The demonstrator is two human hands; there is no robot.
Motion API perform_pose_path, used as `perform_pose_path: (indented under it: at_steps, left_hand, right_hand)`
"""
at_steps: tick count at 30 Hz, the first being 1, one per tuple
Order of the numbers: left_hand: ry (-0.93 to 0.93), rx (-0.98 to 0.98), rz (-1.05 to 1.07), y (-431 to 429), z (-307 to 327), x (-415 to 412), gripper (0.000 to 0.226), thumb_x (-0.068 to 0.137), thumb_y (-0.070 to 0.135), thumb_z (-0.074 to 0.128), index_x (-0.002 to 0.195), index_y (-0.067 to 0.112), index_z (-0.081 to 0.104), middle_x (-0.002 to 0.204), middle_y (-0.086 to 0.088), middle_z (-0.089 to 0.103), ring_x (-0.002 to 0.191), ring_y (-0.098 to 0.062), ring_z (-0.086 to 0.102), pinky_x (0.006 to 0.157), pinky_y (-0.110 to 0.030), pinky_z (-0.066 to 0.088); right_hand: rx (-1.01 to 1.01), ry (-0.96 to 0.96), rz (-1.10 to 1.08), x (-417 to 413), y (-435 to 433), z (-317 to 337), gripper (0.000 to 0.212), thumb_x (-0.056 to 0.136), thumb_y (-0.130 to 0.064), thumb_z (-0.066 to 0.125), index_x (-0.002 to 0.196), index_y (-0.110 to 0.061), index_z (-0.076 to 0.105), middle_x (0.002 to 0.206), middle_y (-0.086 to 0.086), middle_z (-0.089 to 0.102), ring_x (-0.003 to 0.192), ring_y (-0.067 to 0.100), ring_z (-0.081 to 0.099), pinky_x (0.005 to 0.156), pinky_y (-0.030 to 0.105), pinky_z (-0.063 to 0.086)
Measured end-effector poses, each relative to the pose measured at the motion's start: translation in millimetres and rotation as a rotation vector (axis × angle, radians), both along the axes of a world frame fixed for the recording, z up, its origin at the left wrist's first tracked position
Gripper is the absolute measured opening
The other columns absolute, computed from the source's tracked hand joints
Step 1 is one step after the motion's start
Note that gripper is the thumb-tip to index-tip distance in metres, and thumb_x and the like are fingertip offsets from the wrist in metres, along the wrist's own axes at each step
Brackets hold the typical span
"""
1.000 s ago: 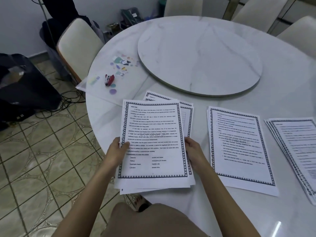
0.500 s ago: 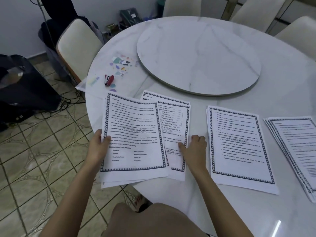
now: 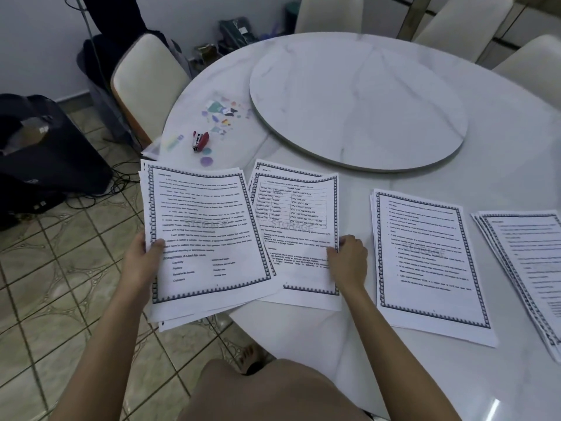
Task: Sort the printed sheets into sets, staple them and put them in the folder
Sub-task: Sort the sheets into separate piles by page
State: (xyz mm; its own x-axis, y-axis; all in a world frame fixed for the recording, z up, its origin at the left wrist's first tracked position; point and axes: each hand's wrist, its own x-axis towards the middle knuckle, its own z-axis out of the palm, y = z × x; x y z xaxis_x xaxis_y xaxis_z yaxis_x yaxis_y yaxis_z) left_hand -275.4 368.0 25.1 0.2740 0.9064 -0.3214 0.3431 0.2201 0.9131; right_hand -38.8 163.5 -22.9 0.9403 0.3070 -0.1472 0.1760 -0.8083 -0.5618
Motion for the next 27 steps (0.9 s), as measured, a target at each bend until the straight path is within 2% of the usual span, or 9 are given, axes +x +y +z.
perform_pose_path:
  at_steps: [4,6,9,13,15,17,20,23,27]
  left_hand:
    - [0.002,-0.004,-0.002,-1,-2,-6,0.033,0.098,0.008,0.04,0.13,0.004,0.045,0.127,-0.018,0.055,0.099,-0.025,0.054,0.084,-0.037,0.043]
    - [0.002,-0.013,0.001,-2,-5,-9,0.032,0.098,0.007,0.04,0.129,0.004,0.047,0.127,-0.018,0.055,0.098,-0.024,0.054,0.084,-0.037,0.042]
    - [0.007,-0.016,0.0,-4,-8,-12,0.033,0.097,0.006,0.04,0.129,0.002,0.046,0.129,-0.019,0.054,0.099,-0.024,0.053,0.084,-0.036,0.042]
    - [0.021,-0.034,-0.001,-5,-11,-14,0.038,0.098,0.005,0.039,0.136,0.002,0.041,0.131,-0.018,0.052,0.105,-0.029,0.054,0.085,-0.036,0.041]
    - [0.031,-0.047,0.008,-5,-13,-14,0.039,0.098,0.005,0.039,0.137,0.001,0.039,0.132,-0.019,0.051,0.115,-0.035,0.052,0.086,-0.037,0.041]
    - [0.034,-0.068,0.003,-6,-16,-14,0.039,0.098,0.006,0.04,0.136,0.001,0.039,0.131,-0.018,0.052,0.115,-0.036,0.052,0.085,-0.037,0.041]
    - [0.06,-0.103,-0.01,-10,-21,-12,0.034,0.098,0.008,0.041,0.131,0.002,0.044,0.122,-0.011,0.054,0.103,-0.028,0.053,0.084,-0.037,0.041]
    - [0.07,-0.136,-0.047,-15,-29,-10,0.032,0.097,0.011,0.043,0.129,0.005,0.045,0.123,-0.012,0.056,0.099,-0.027,0.055,0.085,-0.039,0.043]
    - [0.066,-0.169,-0.075,-28,-33,-3,0.032,0.098,0.01,0.041,0.128,0.004,0.045,0.11,-0.009,0.055,0.091,-0.025,0.054,0.079,-0.035,0.043]
  right_hand:
    - [0.177,-0.014,-0.032,7,-5,6,0.018,0.091,-0.011,0.05,0.105,-0.002,0.058,0.104,0.012,0.061,0.095,0.028,0.057,0.076,0.031,0.043]
    - [0.268,-0.024,-0.038,14,-10,15,0.017,0.093,-0.009,0.049,0.104,0.0,0.059,0.095,0.01,0.062,0.087,0.025,0.056,0.07,0.022,0.037]
    - [0.358,-0.073,-0.098,30,-19,31,0.019,0.092,-0.007,0.051,0.105,0.003,0.061,0.098,0.015,0.065,0.084,0.019,0.054,0.067,0.01,0.031]
    - [0.47,-0.108,-0.254,55,-33,51,0.021,0.091,-0.008,0.053,0.107,0.001,0.063,0.105,0.017,0.067,0.096,0.027,0.061,0.08,0.021,0.04]
    - [0.53,-0.095,-0.322,65,-38,62,0.022,0.091,-0.009,0.053,0.108,0.0,0.063,0.107,0.016,0.066,0.092,0.02,0.059,0.081,0.021,0.042]
    - [0.602,-0.058,-0.356,71,-41,71,0.021,0.09,-0.01,0.054,0.107,-0.002,0.063,0.106,0.015,0.066,0.088,0.016,0.057,0.078,0.021,0.045]
    - [0.666,0.037,-0.33,70,-39,74,0.016,0.09,-0.011,0.055,0.102,-0.007,0.064,0.103,0.013,0.067,0.086,0.017,0.059,0.083,0.027,0.05]
    - [0.655,0.115,-0.264,57,-26,68,0.02,0.09,-0.012,0.056,0.106,-0.003,0.062,0.105,0.014,0.067,0.093,0.022,0.063,0.092,0.037,0.051]
    - [0.596,0.202,-0.123,22,-5,51,0.019,0.091,-0.011,0.054,0.107,-0.004,0.061,0.1,0.008,0.065,0.093,0.021,0.062,0.088,0.032,0.05]
